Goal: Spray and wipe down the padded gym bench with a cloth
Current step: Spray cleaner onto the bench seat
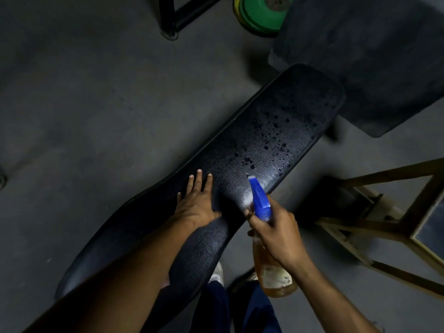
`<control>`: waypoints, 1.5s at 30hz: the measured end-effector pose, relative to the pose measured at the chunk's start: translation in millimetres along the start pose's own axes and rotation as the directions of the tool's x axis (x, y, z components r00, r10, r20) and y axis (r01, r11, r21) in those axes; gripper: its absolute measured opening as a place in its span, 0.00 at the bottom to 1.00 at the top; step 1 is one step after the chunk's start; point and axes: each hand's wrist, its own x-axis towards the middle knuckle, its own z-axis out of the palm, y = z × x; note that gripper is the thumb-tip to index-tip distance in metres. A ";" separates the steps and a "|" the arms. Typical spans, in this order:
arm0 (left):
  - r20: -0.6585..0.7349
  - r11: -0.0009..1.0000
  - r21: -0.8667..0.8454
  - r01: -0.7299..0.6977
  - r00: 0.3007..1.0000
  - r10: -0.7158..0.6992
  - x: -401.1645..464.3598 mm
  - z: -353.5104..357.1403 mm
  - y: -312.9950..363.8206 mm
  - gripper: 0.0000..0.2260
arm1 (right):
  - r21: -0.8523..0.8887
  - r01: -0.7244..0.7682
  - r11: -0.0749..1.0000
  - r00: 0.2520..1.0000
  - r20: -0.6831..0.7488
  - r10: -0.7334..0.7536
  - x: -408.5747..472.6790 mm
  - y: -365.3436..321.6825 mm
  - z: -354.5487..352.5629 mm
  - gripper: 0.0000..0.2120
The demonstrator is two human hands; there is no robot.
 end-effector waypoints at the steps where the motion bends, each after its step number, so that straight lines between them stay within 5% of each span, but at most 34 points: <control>1: -0.004 1.000 0.002 -0.002 1.000 0.002 -0.5 0.2 -1.6 0.53 | -0.019 0.016 1.000 1.000 0.015 -0.016 -3.3 1.3 3.3 0.07; 22: -0.030 0.997 0.066 0.037 0.999 -0.035 -28.5 11.7 -29.1 0.54 | -0.102 -0.147 0.984 0.988 -0.065 0.141 -54.9 36.7 0.9 0.09; 29: -0.046 0.996 0.072 0.054 0.998 -0.051 -37.7 16.4 -46.0 0.54 | -0.191 -0.035 0.981 0.996 0.077 0.050 -59.2 31.4 35.7 0.17; 38: -0.042 0.993 0.055 0.103 0.994 -0.101 -48.1 15.6 -76.0 0.54 | -0.111 0.016 0.994 0.999 0.047 -0.010 -35.1 1.8 62.7 0.17; 45: -0.054 0.995 0.018 0.101 0.994 -0.099 -50.5 16.6 -84.1 0.54 | -0.260 0.122 0.958 0.985 0.148 -0.085 -33.7 -11.8 71.2 0.17</control>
